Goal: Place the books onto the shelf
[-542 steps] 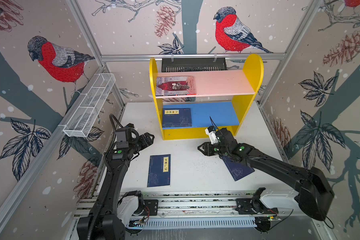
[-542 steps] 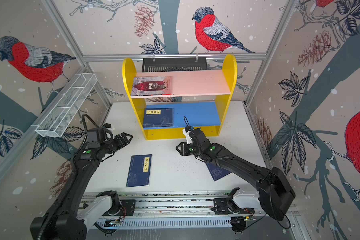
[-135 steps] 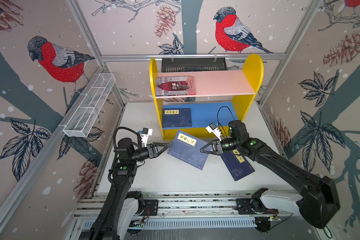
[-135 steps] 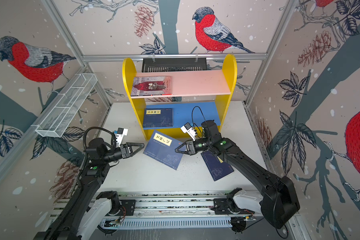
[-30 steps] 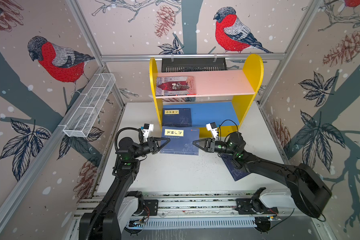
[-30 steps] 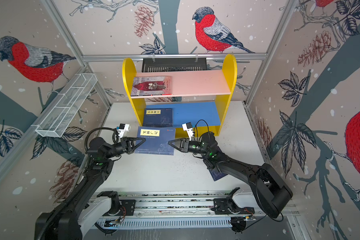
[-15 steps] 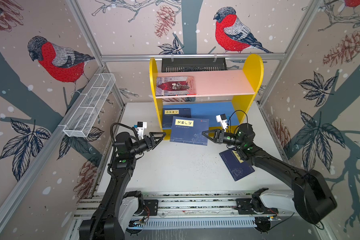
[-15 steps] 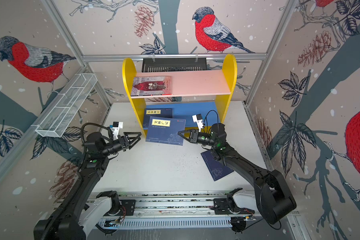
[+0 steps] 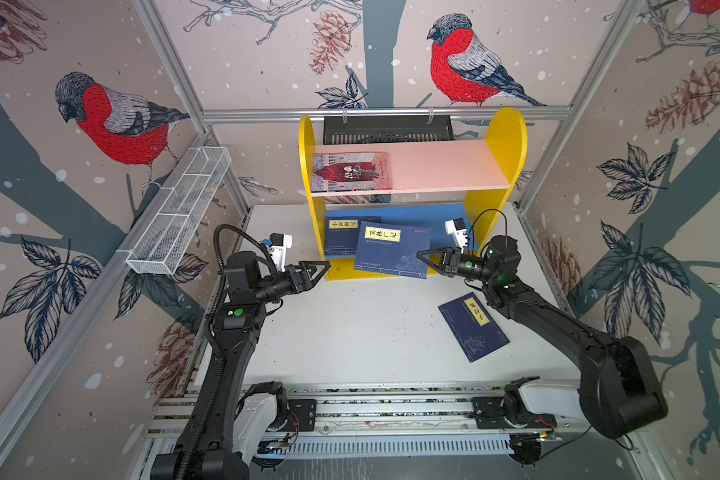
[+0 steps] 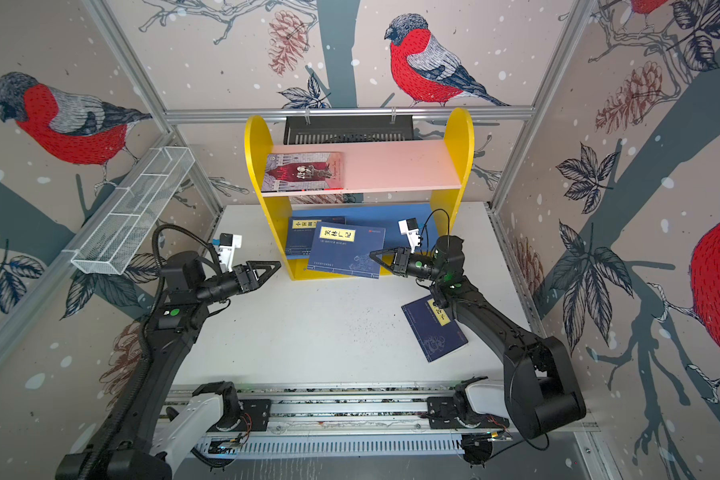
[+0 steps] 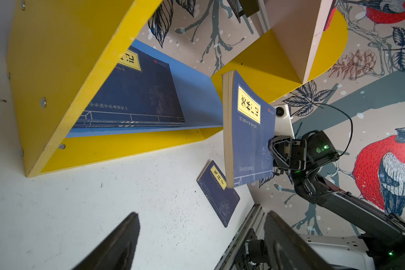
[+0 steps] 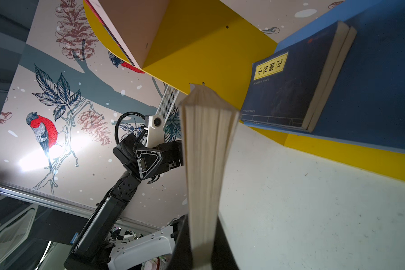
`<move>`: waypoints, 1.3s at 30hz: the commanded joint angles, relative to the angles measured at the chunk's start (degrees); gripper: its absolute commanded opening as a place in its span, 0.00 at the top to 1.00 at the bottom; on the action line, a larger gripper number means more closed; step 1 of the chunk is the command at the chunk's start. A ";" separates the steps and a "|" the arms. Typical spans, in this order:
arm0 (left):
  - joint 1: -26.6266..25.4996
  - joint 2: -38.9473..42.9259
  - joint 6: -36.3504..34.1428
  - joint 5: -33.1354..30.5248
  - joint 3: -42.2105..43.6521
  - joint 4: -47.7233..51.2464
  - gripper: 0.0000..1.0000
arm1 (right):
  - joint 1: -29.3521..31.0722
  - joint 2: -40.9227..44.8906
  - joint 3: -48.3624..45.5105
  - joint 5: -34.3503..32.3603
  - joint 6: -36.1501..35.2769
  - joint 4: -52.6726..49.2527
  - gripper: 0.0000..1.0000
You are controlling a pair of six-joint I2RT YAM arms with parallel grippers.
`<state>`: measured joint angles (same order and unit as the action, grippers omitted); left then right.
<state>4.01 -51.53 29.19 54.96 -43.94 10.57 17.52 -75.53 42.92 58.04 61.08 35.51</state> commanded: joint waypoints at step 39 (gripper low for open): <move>-1.47 2.57 -3.09 5.84 -0.02 -5.29 0.14 | 0.65 -33.85 32.37 3.06 -11.19 -12.91 0.99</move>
<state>2.55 -49.10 26.24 59.99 -44.21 7.79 17.96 -108.88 73.23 61.56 56.42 29.82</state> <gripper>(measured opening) 0.860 0.119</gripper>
